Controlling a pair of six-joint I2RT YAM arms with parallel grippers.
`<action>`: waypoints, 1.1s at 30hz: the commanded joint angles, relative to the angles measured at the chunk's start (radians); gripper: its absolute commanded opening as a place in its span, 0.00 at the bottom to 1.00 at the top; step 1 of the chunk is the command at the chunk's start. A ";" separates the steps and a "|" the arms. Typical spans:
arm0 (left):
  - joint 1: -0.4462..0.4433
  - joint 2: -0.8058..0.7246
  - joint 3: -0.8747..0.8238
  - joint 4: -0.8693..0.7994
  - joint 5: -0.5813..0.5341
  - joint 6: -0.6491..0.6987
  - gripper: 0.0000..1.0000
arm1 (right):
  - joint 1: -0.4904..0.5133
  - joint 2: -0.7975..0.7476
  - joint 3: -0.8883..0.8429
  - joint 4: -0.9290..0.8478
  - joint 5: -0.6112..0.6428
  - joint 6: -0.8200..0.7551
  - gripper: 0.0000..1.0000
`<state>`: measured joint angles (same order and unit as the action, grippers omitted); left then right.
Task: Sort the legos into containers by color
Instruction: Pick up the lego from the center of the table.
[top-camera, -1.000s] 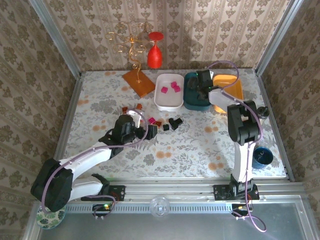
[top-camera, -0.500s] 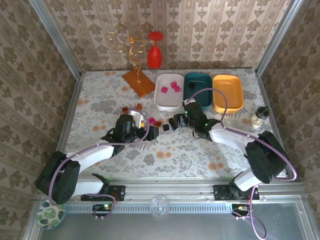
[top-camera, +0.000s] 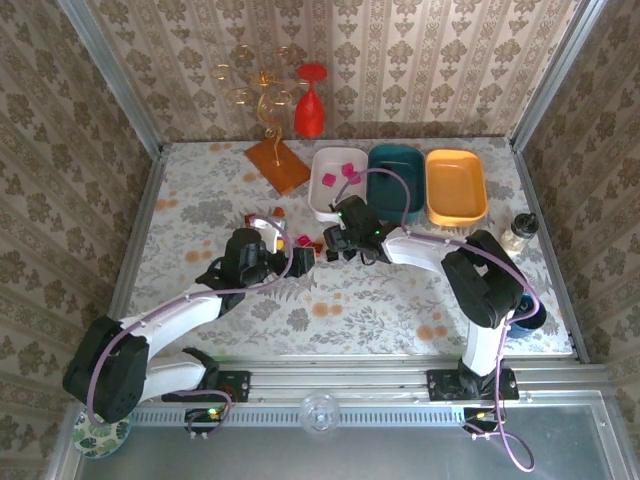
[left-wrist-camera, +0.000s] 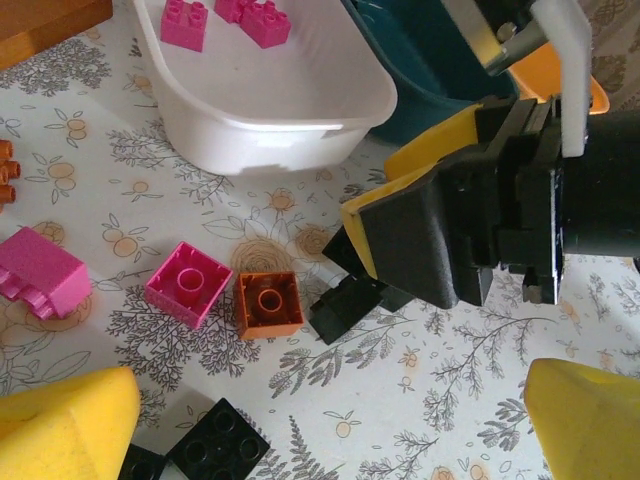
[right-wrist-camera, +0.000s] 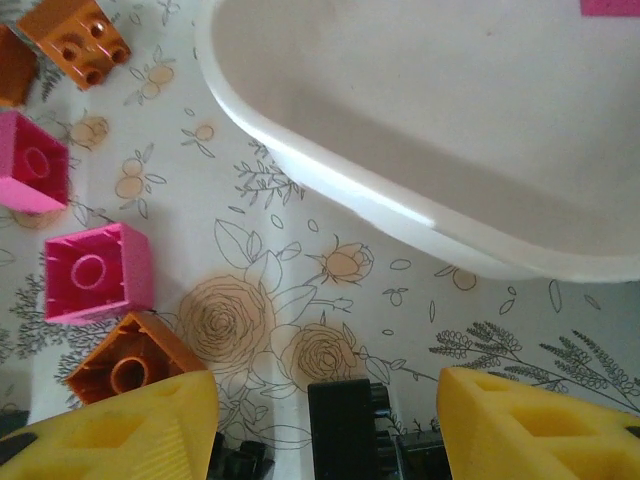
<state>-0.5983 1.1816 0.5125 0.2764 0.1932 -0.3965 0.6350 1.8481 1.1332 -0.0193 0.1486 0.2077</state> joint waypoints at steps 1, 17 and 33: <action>0.008 -0.012 -0.005 -0.009 -0.017 0.008 1.00 | -0.003 0.033 0.036 -0.066 0.002 -0.025 0.60; 0.008 -0.072 -0.006 -0.039 -0.027 0.021 1.00 | -0.020 0.090 0.129 -0.175 -0.047 -0.048 0.52; 0.006 -0.072 -0.005 -0.045 -0.031 0.020 1.00 | -0.050 0.143 0.159 -0.227 -0.048 -0.063 0.41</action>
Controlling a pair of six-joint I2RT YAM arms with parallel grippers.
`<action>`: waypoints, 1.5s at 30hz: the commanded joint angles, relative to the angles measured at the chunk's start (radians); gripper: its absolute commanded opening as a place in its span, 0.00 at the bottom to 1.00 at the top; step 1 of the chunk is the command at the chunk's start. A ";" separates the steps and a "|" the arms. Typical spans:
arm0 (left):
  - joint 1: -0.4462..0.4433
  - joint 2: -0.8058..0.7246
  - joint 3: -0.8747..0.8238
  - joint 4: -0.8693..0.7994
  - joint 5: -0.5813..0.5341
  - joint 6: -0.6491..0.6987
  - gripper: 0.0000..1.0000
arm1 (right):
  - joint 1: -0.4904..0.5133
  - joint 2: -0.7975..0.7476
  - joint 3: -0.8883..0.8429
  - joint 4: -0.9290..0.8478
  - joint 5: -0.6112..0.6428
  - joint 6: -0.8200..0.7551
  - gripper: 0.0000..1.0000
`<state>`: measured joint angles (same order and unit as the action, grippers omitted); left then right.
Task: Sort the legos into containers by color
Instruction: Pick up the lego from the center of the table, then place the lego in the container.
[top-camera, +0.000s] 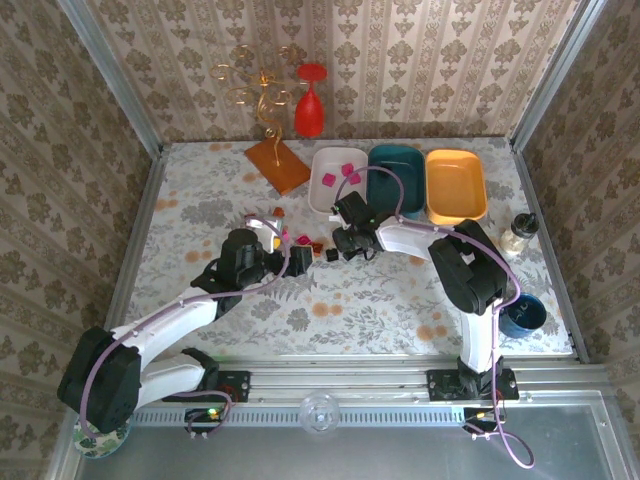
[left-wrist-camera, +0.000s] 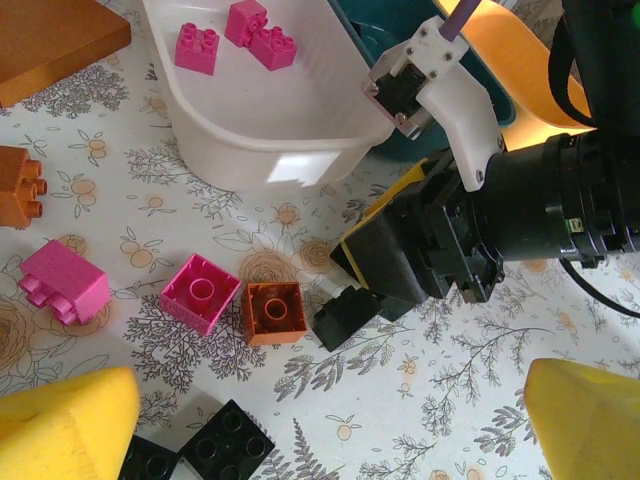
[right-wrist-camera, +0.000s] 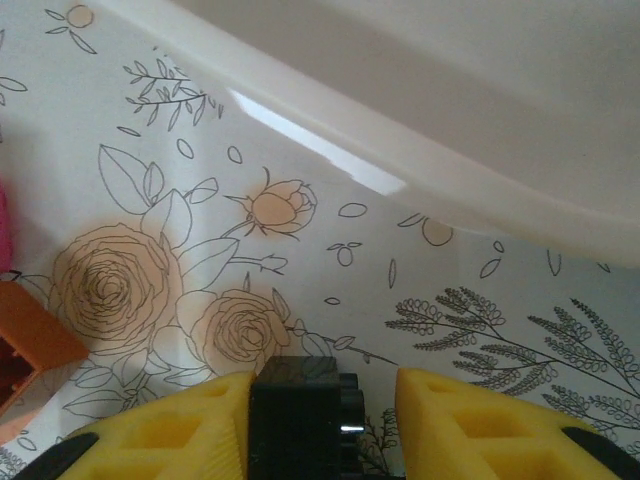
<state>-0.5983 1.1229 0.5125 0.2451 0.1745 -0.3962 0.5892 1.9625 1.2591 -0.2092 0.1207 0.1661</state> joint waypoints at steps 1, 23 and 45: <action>0.006 -0.012 -0.003 -0.015 -0.012 0.021 1.00 | -0.006 0.034 0.040 -0.043 -0.025 -0.024 0.40; -0.026 0.048 0.001 0.106 0.117 0.037 1.00 | -0.134 -0.310 -0.143 0.154 -0.237 0.118 0.27; -0.122 0.063 -0.003 0.131 0.007 0.088 1.00 | -0.440 0.163 0.503 -0.038 -0.013 0.244 0.51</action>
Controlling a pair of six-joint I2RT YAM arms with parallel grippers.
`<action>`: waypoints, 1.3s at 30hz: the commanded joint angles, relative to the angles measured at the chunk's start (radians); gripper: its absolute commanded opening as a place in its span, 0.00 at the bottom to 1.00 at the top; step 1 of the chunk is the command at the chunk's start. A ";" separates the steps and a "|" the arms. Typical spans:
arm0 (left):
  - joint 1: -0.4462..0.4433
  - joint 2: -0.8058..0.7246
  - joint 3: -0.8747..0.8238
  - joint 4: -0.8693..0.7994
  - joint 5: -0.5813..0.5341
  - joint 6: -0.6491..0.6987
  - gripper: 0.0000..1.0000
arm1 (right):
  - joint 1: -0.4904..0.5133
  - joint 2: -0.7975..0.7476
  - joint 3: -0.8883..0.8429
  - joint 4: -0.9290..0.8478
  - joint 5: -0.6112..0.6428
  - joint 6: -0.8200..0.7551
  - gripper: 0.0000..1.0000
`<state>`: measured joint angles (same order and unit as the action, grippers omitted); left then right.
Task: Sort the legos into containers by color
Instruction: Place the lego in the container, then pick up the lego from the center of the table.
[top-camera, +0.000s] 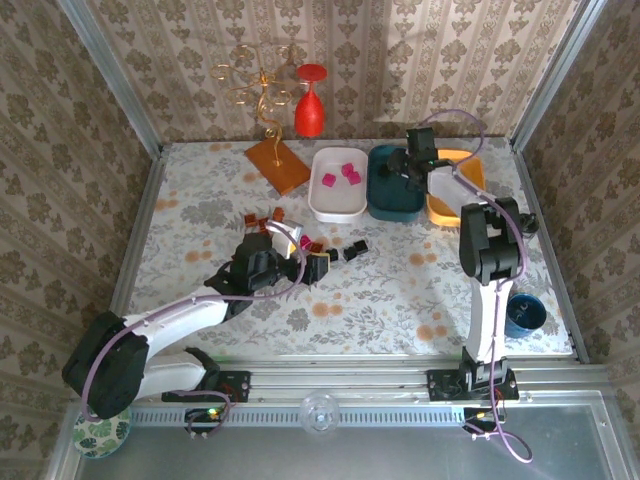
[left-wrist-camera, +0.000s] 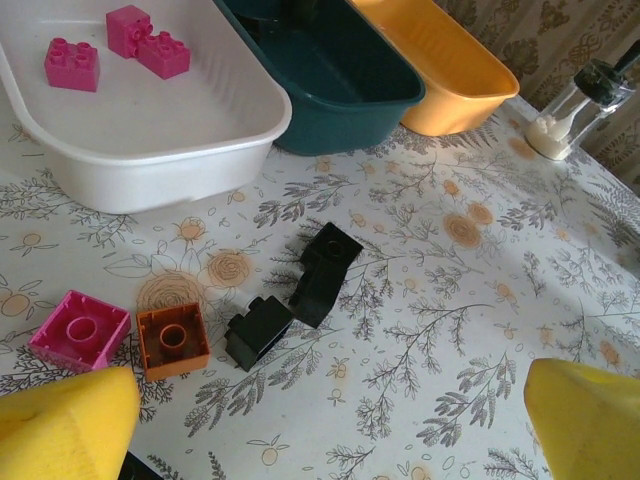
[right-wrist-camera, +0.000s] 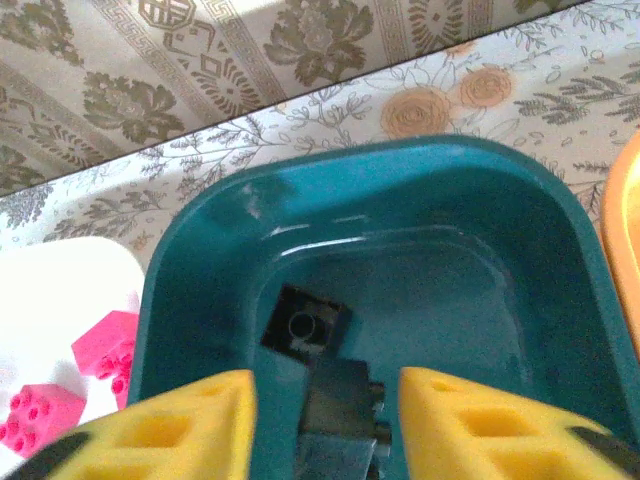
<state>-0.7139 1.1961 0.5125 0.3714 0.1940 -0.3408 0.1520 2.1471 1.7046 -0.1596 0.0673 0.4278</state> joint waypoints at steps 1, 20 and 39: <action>-0.005 -0.013 0.001 -0.011 -0.020 0.036 1.00 | -0.001 -0.052 0.033 -0.077 0.040 -0.026 0.55; 0.106 -0.026 0.011 -0.106 0.020 -0.046 1.00 | 0.478 -0.627 -0.868 0.097 0.056 -0.180 0.76; 0.110 -0.030 0.009 -0.126 -0.011 -0.034 1.00 | 0.502 -0.279 -0.662 0.128 0.088 -0.258 0.67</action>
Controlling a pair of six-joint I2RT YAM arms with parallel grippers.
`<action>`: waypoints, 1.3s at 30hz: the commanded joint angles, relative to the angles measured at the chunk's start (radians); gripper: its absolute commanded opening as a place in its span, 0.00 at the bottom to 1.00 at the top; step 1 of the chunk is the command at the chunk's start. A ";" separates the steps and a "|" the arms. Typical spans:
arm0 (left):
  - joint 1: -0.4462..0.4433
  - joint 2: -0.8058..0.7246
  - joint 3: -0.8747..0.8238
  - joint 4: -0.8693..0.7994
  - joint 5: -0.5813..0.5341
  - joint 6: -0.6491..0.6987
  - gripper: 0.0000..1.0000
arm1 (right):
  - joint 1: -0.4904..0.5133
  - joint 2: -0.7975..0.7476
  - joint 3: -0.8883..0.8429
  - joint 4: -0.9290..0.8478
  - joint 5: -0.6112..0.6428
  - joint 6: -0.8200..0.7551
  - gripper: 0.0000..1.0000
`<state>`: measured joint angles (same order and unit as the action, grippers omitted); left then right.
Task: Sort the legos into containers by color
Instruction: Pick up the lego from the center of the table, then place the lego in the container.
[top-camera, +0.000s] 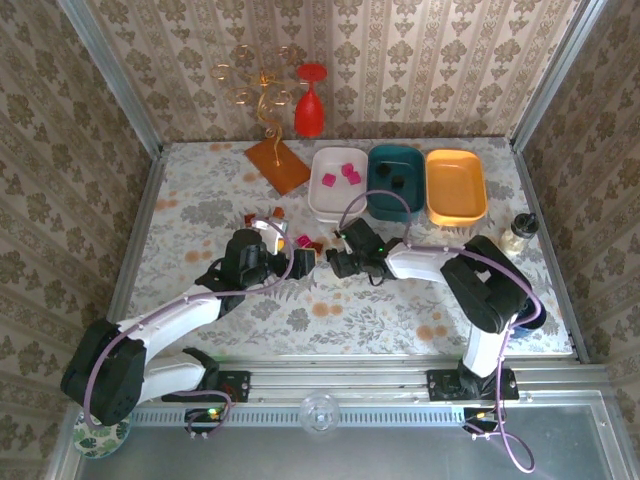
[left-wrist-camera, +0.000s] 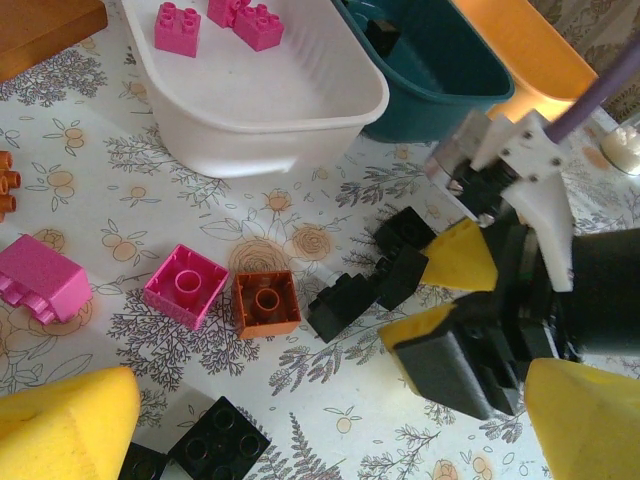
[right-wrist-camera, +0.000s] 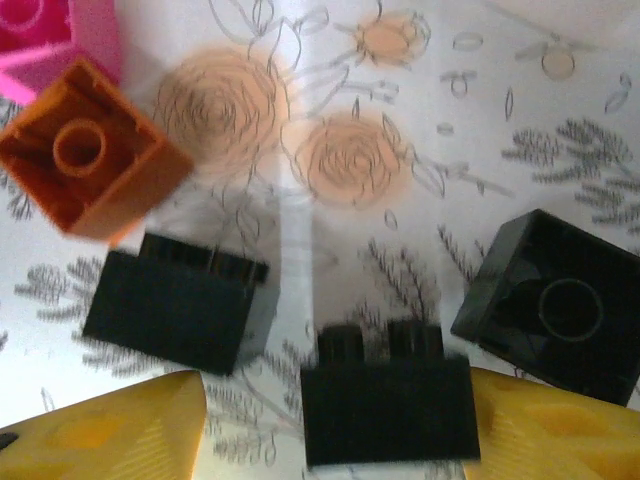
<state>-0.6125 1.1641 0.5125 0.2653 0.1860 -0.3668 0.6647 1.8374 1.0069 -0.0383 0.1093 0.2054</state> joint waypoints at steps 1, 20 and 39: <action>0.008 0.002 0.009 -0.018 -0.005 -0.007 1.00 | -0.016 0.036 0.043 0.008 0.046 -0.039 0.67; 0.011 0.009 0.012 -0.021 -0.005 -0.007 1.00 | -0.026 -0.148 -0.029 -0.020 -0.012 -0.050 0.34; -0.027 -0.003 -0.006 0.075 0.073 0.005 1.00 | -0.476 0.262 0.568 -0.096 -0.048 0.278 0.37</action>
<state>-0.6346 1.1706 0.5125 0.3088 0.2440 -0.3664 0.1814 2.0090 1.4563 -0.0429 0.0711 0.4404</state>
